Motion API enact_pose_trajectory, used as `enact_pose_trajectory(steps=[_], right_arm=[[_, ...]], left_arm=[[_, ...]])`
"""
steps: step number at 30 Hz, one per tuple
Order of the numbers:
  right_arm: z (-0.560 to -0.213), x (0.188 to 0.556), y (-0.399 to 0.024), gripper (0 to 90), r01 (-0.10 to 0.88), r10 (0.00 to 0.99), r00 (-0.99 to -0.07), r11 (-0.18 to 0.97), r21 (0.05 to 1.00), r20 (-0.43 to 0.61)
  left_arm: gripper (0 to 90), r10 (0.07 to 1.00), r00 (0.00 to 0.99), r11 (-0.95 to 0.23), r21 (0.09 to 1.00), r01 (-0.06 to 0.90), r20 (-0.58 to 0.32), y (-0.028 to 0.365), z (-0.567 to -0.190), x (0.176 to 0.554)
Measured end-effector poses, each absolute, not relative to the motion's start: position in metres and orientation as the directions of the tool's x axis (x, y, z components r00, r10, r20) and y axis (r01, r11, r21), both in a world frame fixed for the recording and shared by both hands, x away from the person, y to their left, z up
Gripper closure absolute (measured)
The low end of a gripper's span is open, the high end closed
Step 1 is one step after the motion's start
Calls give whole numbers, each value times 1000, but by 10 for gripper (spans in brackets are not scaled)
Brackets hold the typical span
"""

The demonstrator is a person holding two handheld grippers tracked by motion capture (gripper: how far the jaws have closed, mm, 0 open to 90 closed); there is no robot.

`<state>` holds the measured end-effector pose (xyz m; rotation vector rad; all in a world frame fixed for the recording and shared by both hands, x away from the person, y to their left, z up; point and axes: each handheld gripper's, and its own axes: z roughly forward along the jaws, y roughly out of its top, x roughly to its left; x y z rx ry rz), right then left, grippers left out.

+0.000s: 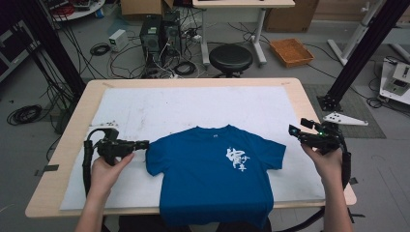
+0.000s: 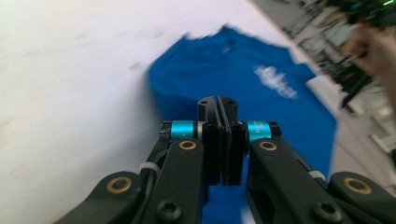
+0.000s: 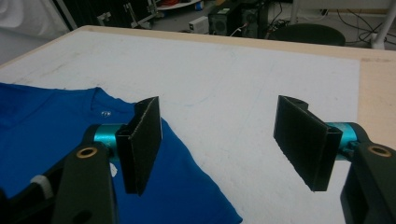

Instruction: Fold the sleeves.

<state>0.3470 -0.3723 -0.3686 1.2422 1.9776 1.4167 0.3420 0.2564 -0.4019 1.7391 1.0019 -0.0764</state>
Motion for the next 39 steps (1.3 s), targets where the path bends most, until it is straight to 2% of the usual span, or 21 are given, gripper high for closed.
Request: enact_pose_trajectory(steps=[1,2,4,5,9,15,17,19,21,22,23,24,25,26,27,28,29,35,39], right_arm=[[-368,346,-372,325,424,837,-522,88,901,164],[-368,346,-372,325,424,837,-522,88,901,164],[-366,346,-371,327,417,836,-525,91,904,158],[-366,346,-370,327,419,837,-524,92,904,158],[-366,346,-370,327,420,838,-523,95,902,155],[-368,347,-370,331,422,842,-518,103,901,147],[-370,348,-370,333,432,847,-512,108,895,145],[-372,349,-370,338,437,846,-512,111,892,146],[-373,349,-370,346,441,846,-512,112,890,147],[-374,350,-370,411,455,848,-508,117,883,149],[-375,350,-369,433,465,854,-499,120,877,148],[-375,350,-369,433,465,854,-499,120,877,148],[-378,352,-369,476,486,854,-497,126,865,155],[-380,352,-369,493,499,857,-492,134,856,153],[-382,353,-368,506,514,857,-490,139,846,157],[-384,354,-368,517,527,856,-491,144,838,161],[-386,355,-368,528,540,857,-489,150,828,164],[-403,361,-369,579,603,858,-480,170,779,184],[-408,363,-367,589,612,865,-470,175,772,176]], left_arm=[[885,565,658,-70,766,639,-497,237,-394,343],[885,565,658,-70,766,639,-497,237,-394,343],[885,521,660,-49,754,655,-541,206,-392,348],[885,521,660,-49,754,655,-541,206,-392,348],[885,518,652,-94,721,686,-553,156,-402,362],[883,537,649,-130,707,696,-540,123,-419,377],[736,531,661,-120,725,678,-530,120,-424,381],[656,538,663,-102,740,665,-521,121,-424,382],[633,550,681,-99,772,627,-483,126,-418,379],[574,554,692,-97,790,605,-462,130,-414,376],[569,561,703,-95,810,579,-437,135,-410,373],[569,572,716,-105,831,547,-399,141,-405,369],[540,596,721,-119,849,514,-353,147,-401,364],[519,648,718,-156,879,451,-253,161,-396,355],[507,648,718,-156,879,451,-253,161,-396,355],[498,691,698,-178,892,416,-188,177,-394,348],[496,706,688,-181,895,408,-171,186,-395,346],[481,731,655,-147,893,426,-193,222,-406,338],[485,706,676,-167,878,449,-211,222,-412,337]])
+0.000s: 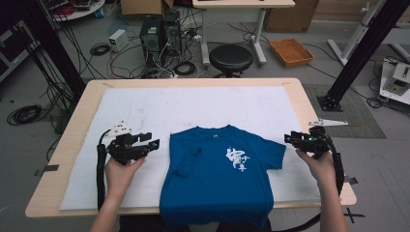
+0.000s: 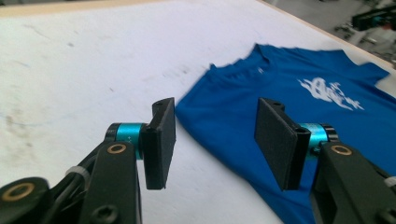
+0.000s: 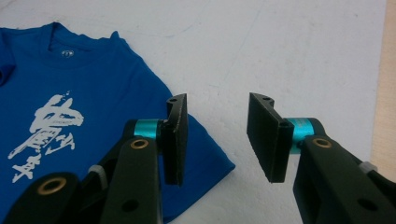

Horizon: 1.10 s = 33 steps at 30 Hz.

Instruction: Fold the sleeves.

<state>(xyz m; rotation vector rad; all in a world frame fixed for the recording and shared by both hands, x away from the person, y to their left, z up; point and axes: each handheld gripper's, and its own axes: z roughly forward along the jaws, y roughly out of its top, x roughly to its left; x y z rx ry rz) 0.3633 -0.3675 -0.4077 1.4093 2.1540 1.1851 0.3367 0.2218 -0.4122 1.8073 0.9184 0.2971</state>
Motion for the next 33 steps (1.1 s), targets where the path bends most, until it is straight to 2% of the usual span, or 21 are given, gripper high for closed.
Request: enact_pose_trajectory(steps=[8,11,14,16,19,21,23,26,30,31,33], right_arm=[[-411,363,-373,588,613,875,-450,156,775,179],[-411,363,-374,588,614,877,-446,157,774,176],[-411,363,-374,588,611,877,-447,158,776,174],[-410,363,-374,588,610,878,-446,157,777,174],[-409,362,-374,588,608,878,-446,156,779,172],[-409,363,-375,588,607,880,-444,155,780,171],[-410,363,-375,589,607,880,-445,157,779,169],[-409,363,-375,588,605,880,-444,156,781,168],[-409,362,-376,589,604,881,-442,153,782,168],[-409,362,-376,588,603,881,-442,153,783,169],[-409,362,-377,588,603,882,-440,151,783,169]], left_arm=[[529,562,803,-315,847,429,-198,160,-419,326],[565,521,841,-404,824,397,-150,135,-425,319],[583,540,837,-481,785,391,-87,119,-434,319],[617,546,835,-502,768,397,-75,115,-438,320],[739,562,826,-535,744,401,-40,112,-443,320],[826,556,830,-533,746,399,-46,113,-444,320],[873,550,833,-523,755,395,-55,114,-442,319],[874,517,849,-477,788,390,-107,121,-438,316],[872,475,870,-457,807,374,-135,125,-435,314],[849,465,874,-455,809,373,-141,125,-435,314],[640,500,854,-457,793,403,-146,125,-436,315]])
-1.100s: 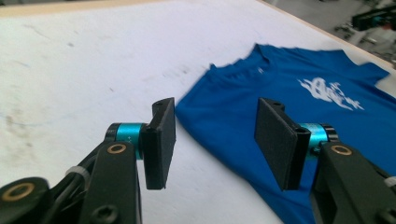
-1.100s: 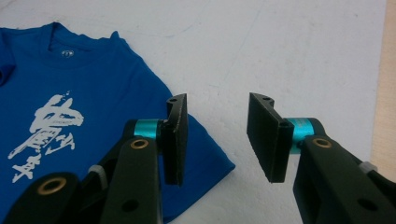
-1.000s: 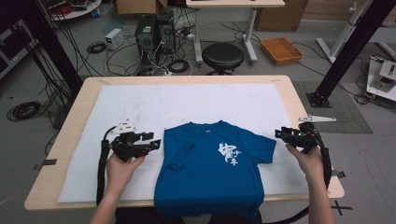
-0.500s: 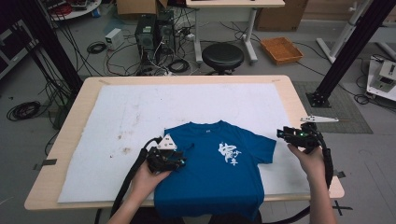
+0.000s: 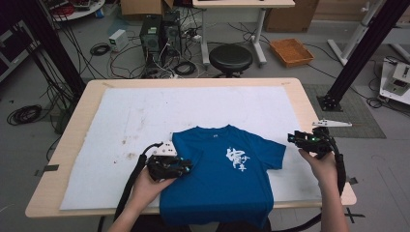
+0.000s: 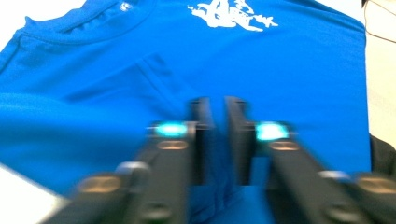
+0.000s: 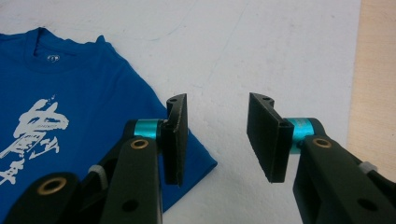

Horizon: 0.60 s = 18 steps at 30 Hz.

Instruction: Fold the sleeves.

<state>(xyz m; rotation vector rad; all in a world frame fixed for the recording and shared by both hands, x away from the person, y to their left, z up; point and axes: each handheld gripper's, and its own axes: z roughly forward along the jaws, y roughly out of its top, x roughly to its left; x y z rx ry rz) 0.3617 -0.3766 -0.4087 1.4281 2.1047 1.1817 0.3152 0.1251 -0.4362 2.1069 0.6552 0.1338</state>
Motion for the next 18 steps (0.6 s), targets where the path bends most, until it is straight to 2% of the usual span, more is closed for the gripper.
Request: enact_pose_trajectory(steps=[1,2,3,6,10,14,18], right_arm=[[-409,362,-377,588,603,883,-439,151,783,168],[-409,361,-377,588,605,885,-435,148,783,169],[-409,361,-378,585,602,884,-434,144,785,171],[-409,362,-378,585,602,882,-435,133,787,183],[-412,363,-378,593,625,873,-437,122,771,216],[-422,368,-376,646,668,869,-428,119,734,248],[-430,371,-374,648,693,867,-430,136,708,253]], left_arm=[[589,510,848,-457,790,409,-144,127,-437,317],[583,517,844,-451,793,410,-143,129,-437,317],[511,538,831,-431,800,418,-145,131,-436,318],[507,577,808,-393,827,402,-119,142,-429,318],[483,695,717,-312,876,368,-54,173,-417,319],[477,774,624,-181,910,374,-102,217,-411,321],[477,805,574,-104,918,384,-149,246,-414,321]])
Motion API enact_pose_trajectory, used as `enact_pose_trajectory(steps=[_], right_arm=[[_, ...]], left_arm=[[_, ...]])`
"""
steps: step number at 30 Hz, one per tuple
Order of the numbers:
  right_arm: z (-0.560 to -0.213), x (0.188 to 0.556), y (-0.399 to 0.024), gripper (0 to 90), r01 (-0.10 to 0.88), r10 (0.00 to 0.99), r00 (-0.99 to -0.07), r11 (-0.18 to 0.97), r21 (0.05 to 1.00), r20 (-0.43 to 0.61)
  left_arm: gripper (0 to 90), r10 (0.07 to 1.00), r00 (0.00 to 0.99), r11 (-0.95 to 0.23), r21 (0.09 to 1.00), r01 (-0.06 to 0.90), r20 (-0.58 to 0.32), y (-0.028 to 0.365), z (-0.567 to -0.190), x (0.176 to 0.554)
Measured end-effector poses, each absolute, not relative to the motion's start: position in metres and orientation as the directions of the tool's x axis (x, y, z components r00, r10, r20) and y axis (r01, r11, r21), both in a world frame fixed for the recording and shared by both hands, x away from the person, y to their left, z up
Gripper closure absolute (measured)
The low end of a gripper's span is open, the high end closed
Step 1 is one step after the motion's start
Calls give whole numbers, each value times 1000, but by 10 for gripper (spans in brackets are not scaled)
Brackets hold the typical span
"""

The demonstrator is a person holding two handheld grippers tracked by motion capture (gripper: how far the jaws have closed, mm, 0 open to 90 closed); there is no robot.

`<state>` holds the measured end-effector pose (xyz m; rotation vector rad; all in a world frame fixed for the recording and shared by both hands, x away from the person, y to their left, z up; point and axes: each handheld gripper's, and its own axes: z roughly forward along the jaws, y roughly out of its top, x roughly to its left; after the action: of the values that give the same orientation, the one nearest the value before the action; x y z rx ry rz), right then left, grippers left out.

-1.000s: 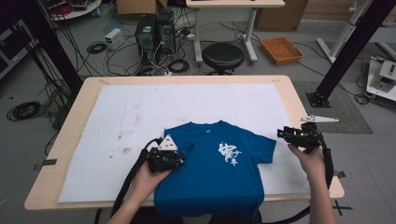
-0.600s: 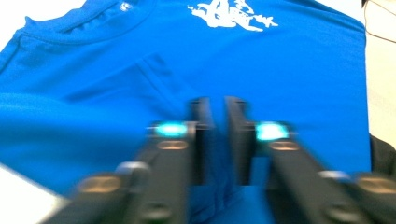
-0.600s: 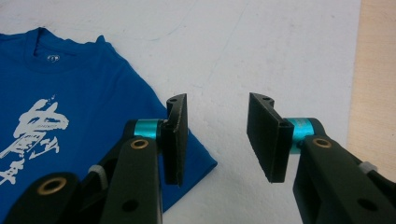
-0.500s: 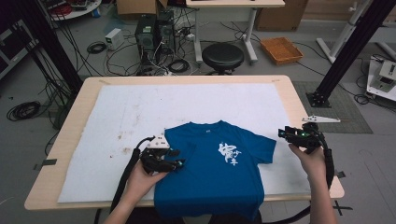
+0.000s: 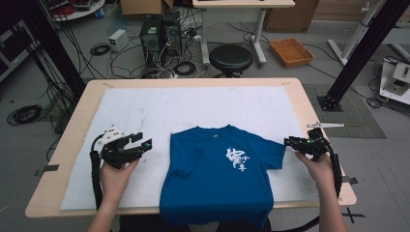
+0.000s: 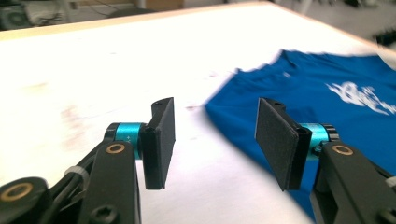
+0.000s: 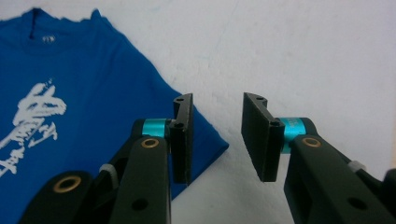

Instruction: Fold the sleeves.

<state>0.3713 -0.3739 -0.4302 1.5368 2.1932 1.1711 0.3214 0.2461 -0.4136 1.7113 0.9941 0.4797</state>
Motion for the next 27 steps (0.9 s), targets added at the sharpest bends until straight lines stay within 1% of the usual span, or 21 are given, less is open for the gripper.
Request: enact_pose_trajectory(steps=[2,4,5,6,9,10,12,13,15,18,21,24,27], right_arm=[[-436,374,-372,657,708,871,-423,146,691,250],[-443,376,-370,763,715,867,-437,176,676,238],[-444,375,-368,822,700,871,-450,206,684,199],[-443,374,-368,892,689,855,-477,221,690,203],[-440,372,-366,898,690,854,-475,214,691,210],[-437,371,-366,898,691,849,-475,199,694,229],[-418,365,-355,898,671,825,-502,183,718,259],[-418,365,-355,898,671,825,-502,183,718,259],[-400,360,-340,898,676,825,-501,185,713,261],[-376,352,-304,898,654,816,-540,252,714,206],[-365,347,-264,898,635,809,-569,318,705,148],[-361,348,-226,897,608,800,-592,365,705,97],[-365,354,-186,883,584,790,-611,405,703,53]], left_arm=[[477,807,565,-83,916,393,-170,253,-416,322],[477,810,560,-81,914,398,-172,255,-417,324],[477,810,562,-86,913,399,-169,255,-417,324],[477,808,565,-89,913,398,-167,254,-417,324],[477,805,570,-98,911,400,-164,252,-418,325],[477,806,570,-102,910,401,-161,251,-418,326],[477,803,575,-105,910,400,-160,249,-417,326],[477,803,575,-105,910,400,-160,249,-417,326],[477,797,582,-105,911,399,-163,247,-417,326],[477,788,594,-118,909,400,-160,242,-417,327],[477,779,605,-122,906,404,-165,238,-417,327],[477,768,620,-134,905,403,-162,232,-417,326],[477,756,635,-145,904,402,-161,227,-417,325]])
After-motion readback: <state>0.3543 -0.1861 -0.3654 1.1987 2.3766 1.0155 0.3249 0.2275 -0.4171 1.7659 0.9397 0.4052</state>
